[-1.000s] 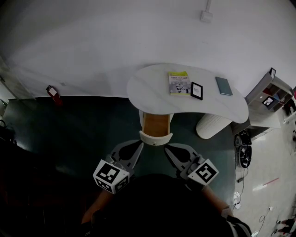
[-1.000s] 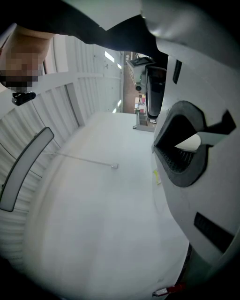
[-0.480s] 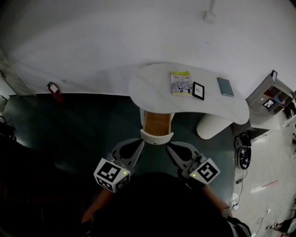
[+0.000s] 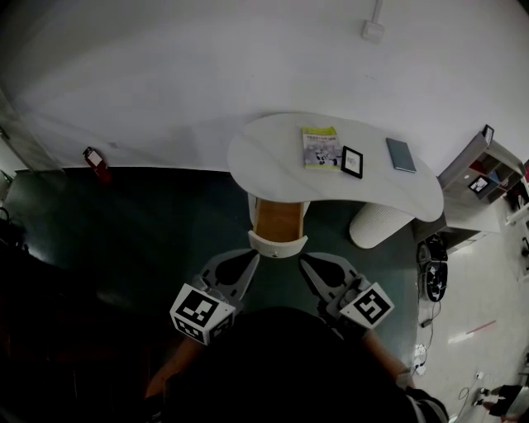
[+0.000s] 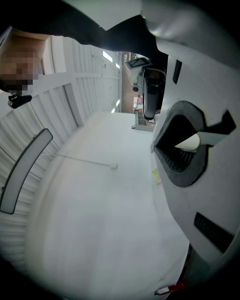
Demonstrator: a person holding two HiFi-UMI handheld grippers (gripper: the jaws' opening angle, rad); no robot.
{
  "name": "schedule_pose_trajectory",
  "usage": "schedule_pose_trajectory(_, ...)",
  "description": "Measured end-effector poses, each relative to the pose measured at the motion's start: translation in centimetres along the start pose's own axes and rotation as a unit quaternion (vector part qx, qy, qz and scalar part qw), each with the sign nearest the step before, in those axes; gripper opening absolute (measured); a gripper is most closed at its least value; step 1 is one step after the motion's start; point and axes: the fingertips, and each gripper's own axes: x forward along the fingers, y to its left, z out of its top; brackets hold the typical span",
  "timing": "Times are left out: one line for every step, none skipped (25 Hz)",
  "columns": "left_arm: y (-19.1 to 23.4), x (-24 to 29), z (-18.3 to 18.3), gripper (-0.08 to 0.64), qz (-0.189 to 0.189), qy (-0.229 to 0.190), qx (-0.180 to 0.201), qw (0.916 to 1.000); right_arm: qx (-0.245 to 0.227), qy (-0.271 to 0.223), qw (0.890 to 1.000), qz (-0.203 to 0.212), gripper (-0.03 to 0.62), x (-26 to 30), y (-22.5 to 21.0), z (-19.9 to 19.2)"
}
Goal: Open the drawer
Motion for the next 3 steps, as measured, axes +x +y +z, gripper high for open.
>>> schedule_pose_trajectory(-0.07,0.1,0.0,0.01,0.0,0.0,0.001,1.0,0.0,0.0,1.0,0.0,0.017,-0.08,-0.06,-0.03)
schedule_pose_trajectory(-0.16,0.21,-0.01,0.009,-0.001,0.001,0.002,1.0,0.0,0.0,1.0,0.0,0.017,-0.16,-0.12,-0.07)
schedule_pose_trajectory(-0.25,0.31,-0.02,0.009,-0.002,0.001,0.003,1.0,-0.001,0.001,1.0,0.001,0.017,-0.25,-0.17,-0.11)
